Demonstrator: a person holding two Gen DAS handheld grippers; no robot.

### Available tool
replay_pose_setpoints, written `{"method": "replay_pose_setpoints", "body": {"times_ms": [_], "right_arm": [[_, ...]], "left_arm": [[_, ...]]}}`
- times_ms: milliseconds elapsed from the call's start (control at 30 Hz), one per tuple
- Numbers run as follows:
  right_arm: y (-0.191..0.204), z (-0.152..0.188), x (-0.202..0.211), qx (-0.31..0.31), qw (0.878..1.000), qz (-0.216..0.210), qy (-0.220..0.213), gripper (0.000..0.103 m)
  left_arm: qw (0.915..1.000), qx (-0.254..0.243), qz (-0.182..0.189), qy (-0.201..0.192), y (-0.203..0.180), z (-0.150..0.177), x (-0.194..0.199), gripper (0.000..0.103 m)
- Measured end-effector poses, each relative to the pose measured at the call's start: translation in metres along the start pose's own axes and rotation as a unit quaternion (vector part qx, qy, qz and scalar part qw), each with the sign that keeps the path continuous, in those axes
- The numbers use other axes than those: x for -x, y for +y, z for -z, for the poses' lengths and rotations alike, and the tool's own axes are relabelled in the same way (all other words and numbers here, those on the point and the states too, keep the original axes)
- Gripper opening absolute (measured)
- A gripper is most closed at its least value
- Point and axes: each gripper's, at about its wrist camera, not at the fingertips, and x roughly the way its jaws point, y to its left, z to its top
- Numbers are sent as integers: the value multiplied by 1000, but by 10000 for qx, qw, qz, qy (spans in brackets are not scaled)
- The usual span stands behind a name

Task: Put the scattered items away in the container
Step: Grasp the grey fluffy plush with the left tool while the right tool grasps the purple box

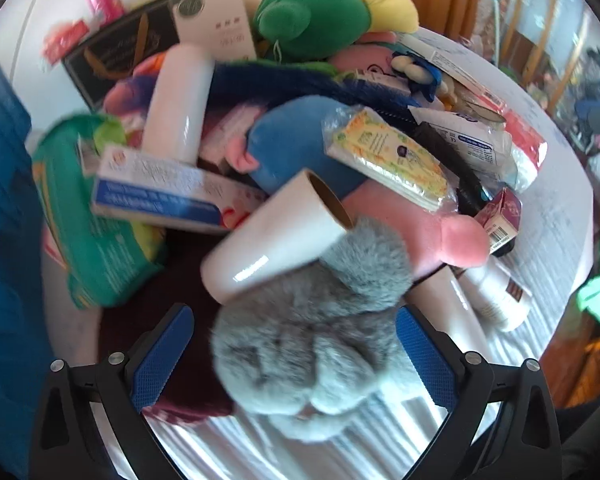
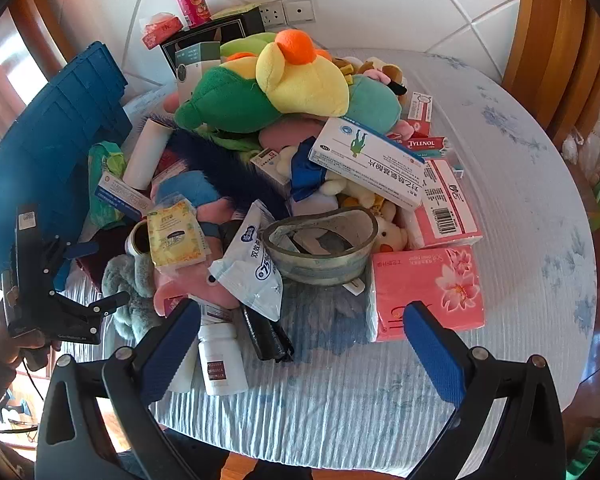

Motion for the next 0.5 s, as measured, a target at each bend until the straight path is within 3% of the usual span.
{"method": "replay_pose_setpoints", "body": {"times_ms": [200, 400, 500], "right_arm": [[0, 8, -6, -29, 10000, 18, 84, 103], [-5, 16, -13, -60, 9997, 54, 225, 103], [-7, 20, -17, -70, 9995, 83, 293, 103]], "left_arm": [[9964, 725, -14, 450, 0, 18, -34, 102], [9900, 1335, 99, 451, 9, 18, -56, 102], [9891, 1410, -27, 425, 9, 14, -65, 102]]}}
